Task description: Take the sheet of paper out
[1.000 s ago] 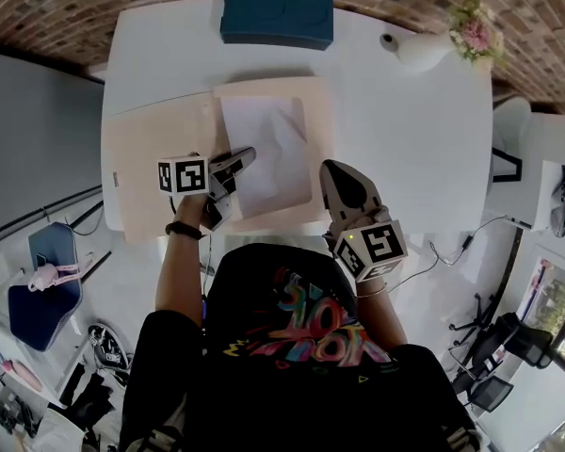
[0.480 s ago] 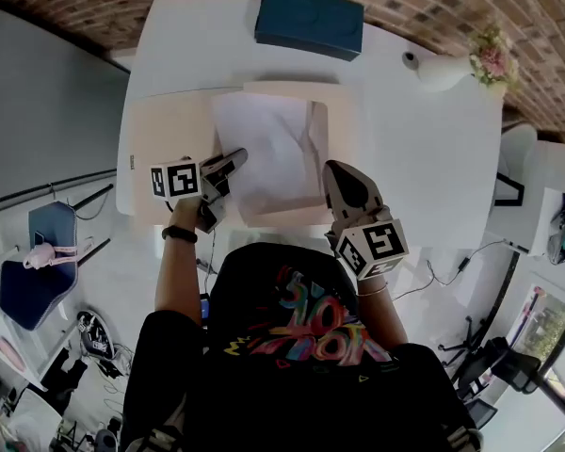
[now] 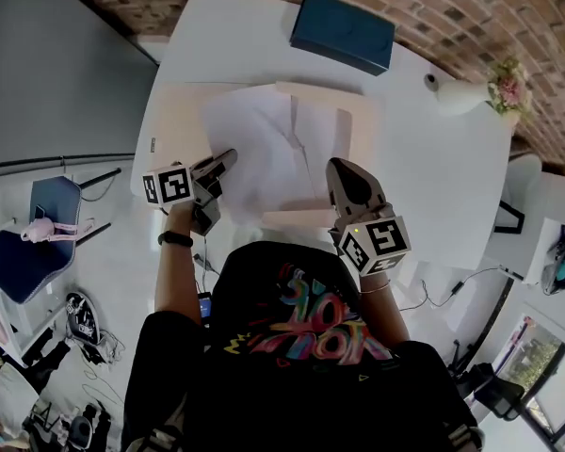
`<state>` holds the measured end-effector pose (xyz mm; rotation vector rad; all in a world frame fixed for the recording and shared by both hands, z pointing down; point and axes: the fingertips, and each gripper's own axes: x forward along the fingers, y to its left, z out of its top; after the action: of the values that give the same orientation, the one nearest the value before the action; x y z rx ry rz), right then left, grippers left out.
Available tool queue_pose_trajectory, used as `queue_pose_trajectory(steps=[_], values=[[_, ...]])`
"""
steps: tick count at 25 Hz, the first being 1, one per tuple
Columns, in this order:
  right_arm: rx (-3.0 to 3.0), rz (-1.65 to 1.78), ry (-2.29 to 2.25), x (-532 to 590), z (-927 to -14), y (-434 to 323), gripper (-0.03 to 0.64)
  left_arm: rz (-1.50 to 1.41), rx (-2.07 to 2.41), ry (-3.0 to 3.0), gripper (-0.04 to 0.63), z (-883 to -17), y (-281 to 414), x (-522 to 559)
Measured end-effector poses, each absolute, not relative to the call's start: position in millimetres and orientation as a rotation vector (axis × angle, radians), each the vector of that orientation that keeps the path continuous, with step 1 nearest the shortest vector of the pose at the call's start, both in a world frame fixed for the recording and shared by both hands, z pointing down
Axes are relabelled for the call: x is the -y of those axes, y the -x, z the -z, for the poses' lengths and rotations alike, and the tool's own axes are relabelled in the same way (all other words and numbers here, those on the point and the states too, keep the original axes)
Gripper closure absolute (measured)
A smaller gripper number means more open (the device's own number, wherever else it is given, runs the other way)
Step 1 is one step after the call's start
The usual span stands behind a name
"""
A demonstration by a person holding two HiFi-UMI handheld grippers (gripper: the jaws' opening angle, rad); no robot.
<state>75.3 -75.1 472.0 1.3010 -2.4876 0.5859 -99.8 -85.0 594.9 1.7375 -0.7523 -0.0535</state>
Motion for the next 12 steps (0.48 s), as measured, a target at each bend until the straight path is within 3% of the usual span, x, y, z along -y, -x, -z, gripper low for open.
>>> queue_pose_trajectory(steps=[12], values=[[2.546,-0.542,-1.242,69,-457,-50,0.598,0.172,0.886,-1.759,0.572,-559,150,68]])
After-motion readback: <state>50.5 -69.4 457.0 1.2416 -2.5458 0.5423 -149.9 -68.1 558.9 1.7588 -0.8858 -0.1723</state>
